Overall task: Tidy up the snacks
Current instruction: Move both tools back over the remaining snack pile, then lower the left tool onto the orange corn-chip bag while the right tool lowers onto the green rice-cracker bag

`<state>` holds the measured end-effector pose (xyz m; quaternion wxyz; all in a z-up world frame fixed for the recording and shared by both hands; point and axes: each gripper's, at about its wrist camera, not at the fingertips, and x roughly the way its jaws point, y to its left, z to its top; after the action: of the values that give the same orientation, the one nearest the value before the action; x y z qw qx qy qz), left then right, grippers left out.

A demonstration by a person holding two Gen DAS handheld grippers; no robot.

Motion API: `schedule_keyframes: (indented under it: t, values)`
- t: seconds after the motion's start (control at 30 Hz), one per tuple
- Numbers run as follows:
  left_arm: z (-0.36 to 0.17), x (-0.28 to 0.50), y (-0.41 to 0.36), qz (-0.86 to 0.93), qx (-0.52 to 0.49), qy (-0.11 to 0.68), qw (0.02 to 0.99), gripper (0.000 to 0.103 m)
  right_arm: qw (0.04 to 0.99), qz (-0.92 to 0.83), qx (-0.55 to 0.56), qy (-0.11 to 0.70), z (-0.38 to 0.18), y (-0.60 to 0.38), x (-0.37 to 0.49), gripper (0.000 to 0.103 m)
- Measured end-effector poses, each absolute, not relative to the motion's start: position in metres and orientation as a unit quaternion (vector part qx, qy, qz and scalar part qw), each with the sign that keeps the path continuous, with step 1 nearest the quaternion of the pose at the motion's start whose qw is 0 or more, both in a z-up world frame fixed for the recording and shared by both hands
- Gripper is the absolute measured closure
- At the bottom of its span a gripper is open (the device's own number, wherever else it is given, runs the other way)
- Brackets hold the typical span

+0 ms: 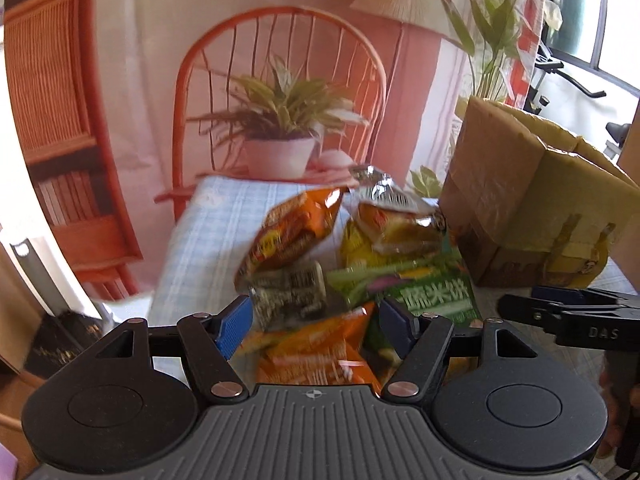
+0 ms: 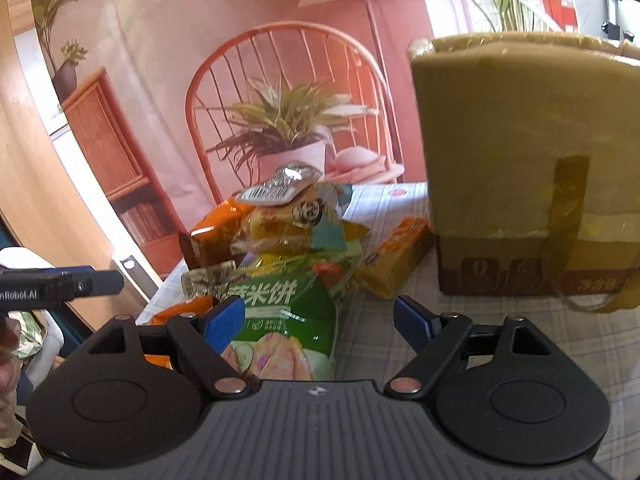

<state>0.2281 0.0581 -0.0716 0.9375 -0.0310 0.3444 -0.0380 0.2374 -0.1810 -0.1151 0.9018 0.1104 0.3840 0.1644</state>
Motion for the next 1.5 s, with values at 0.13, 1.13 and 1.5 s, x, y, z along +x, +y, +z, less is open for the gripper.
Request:
schedule_keyframes:
  t: [0.13,1.13,1.5]
  values:
    - [-0.084,0.228,0.062,-0.027,-0.038,0.356,0.933,0.029,0.895,0.177,0.103,0.398,-0.122,-0.173,0.242,0.019]
    - [-0.115,0.233,0.104,-0.047,-0.138,0.346,0.927,0.019,0.870,0.215,0.086,0.435,-0.142,-0.145,0.269,0.005]
    - [-0.117,0.245,0.117,-0.036,-0.156,0.354,0.922,0.020,0.868,0.209,0.092,0.441,-0.146,-0.149,0.272,0.005]
